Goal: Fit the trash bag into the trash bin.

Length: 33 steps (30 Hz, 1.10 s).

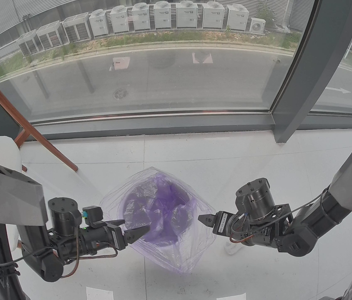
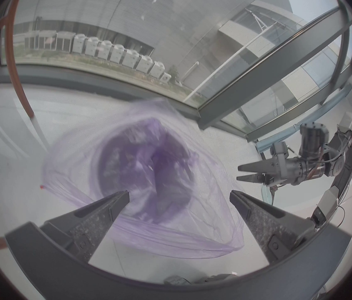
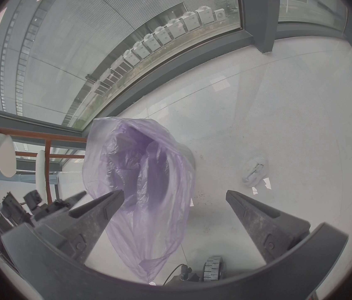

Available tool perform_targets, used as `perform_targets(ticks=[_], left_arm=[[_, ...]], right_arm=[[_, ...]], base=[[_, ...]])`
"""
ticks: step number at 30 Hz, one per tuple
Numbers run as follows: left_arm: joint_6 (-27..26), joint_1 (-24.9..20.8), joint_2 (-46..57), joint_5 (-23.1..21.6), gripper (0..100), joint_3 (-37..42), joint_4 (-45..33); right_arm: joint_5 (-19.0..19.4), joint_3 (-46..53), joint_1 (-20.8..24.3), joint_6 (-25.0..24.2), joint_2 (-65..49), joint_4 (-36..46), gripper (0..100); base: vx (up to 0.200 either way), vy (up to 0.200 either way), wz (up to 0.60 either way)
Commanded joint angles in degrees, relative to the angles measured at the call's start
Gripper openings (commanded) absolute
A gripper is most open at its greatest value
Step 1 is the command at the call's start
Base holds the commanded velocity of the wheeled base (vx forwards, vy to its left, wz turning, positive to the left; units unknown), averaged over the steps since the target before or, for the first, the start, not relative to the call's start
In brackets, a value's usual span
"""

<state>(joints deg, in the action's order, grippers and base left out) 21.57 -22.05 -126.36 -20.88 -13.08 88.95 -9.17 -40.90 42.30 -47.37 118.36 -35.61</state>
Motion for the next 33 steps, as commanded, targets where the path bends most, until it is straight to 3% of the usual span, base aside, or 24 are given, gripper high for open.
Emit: perform_targets(ticks=[1, 7, 16, 23, 28, 33], left_arm=[[2.34, -3.7, -7.59, 0.76, 100, -3.53, 1.05], [2.25, -3.44, -8.91, 1.55, 100, -2.04, 1.05], [-2.58, -1.77, -8.56, 6.12, 100, 10.44, 1.05], [-1.35, -2.21, -7.68, 6.82, 100, 9.39, 1.05], [3.92, -4.31, 2.96, 7.08, 100, 10.09, 1.05], [9.55, -3.7, 17.28, 9.11, 100, 12.03, 1.05]], right_arm=[[-0.15, 4.16, 1.73, 0.0, 1.17, -3.33, 100], [-0.15, 4.86, 2.17, -0.09, 1.08, -3.59, 100], [-1.64, 4.86, 1.56, -0.09, 2.58, -3.59, 100], [-3.05, 4.78, -0.9, -0.53, 4.69, -3.68, 100], [-2.43, 7.68, -4.6, -1.76, -1.46, -3.59, 100], [-1.03, 16.03, -14.62, 0.61, -5.77, -3.68, 100]], base=[[0.0, 0.0, 0.0], [0.0, 0.0, 0.0], [0.0, 0.0, 0.0], [0.0, 0.0, 0.0], [0.0, 0.0, 0.0], [0.0, 0.0, 0.0]])
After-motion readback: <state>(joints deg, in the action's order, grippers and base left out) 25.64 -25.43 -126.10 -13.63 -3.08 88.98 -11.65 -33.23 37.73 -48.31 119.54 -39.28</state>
